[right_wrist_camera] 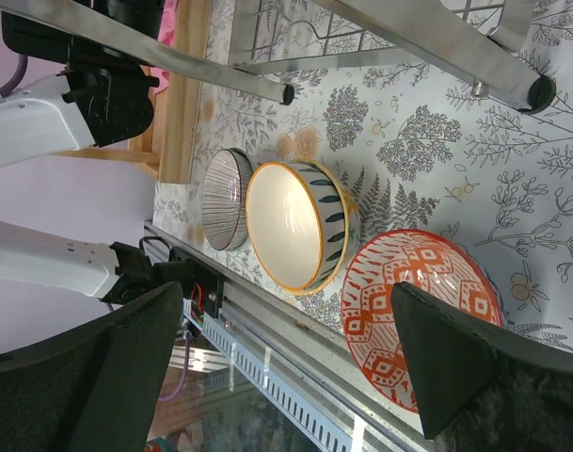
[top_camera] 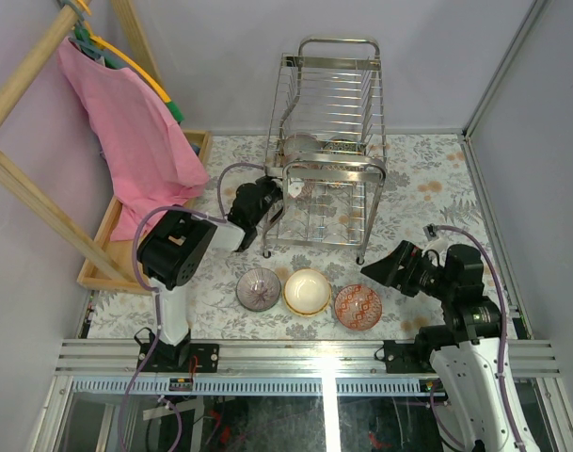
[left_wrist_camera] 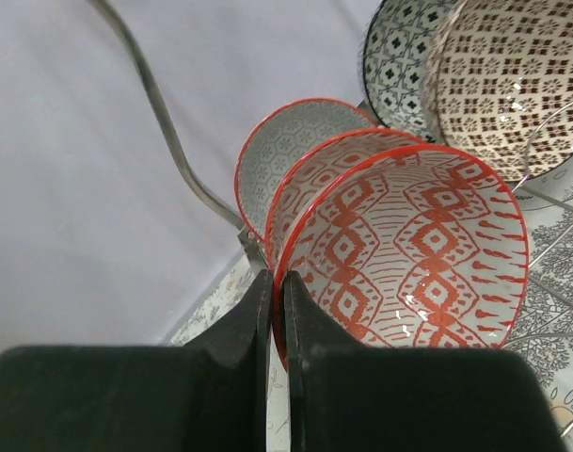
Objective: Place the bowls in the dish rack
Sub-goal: Place the bowl in the dish rack, then pick up the bowl from the center of the board.
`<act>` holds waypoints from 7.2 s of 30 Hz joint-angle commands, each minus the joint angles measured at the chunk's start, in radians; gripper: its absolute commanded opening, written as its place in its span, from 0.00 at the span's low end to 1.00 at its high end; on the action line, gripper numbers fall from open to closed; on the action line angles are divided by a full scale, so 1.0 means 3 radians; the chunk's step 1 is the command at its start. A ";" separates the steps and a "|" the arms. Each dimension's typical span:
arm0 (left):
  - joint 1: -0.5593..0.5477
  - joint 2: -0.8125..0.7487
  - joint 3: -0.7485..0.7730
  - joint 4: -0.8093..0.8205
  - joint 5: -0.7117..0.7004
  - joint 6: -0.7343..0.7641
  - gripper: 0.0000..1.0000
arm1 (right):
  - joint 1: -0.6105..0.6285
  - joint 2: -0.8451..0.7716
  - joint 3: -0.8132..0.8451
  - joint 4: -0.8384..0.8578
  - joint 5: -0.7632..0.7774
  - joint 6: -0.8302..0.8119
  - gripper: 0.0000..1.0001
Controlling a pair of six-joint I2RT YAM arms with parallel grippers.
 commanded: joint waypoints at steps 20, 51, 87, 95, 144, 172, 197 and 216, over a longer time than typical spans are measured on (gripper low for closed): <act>-0.0146 0.0330 -0.0010 0.0846 -0.0080 0.0731 0.00 | 0.0023 0.0033 -0.0110 0.0281 -0.0194 0.0073 1.00; -0.0200 -0.0027 -0.0465 0.1140 -0.0282 0.0632 0.55 | 0.0022 -0.0039 -0.0137 0.0317 -0.0247 0.0109 1.00; -0.0111 -0.1814 -0.0411 -0.2581 -0.3474 -0.2295 1.00 | 0.0024 -0.0060 0.0353 -0.0818 0.0042 -0.0285 0.99; -0.0406 -0.2560 -0.0251 -0.4166 -0.2885 -0.3252 1.00 | 0.0023 0.0024 0.0427 -0.1262 0.0475 -0.0463 0.99; -0.0502 -0.4030 -0.0501 -0.5434 -0.0337 -0.4607 1.00 | 0.0735 0.1235 -0.0278 -0.0533 0.1470 -0.0176 0.59; -0.0527 -0.3957 -0.0427 -0.5718 -0.0313 -0.4574 1.00 | 0.1266 0.1547 -0.0355 -0.0081 0.1638 0.0177 0.15; -0.0559 -0.4143 -0.0544 -0.5789 -0.0380 -0.4618 1.00 | 0.1267 0.1045 0.1001 -0.0945 0.2085 0.0007 0.00; -0.0560 -0.4424 -0.0386 -0.6101 -0.0431 -0.4592 1.00 | 0.1267 0.1565 0.2549 -0.1508 0.3798 -0.0374 0.00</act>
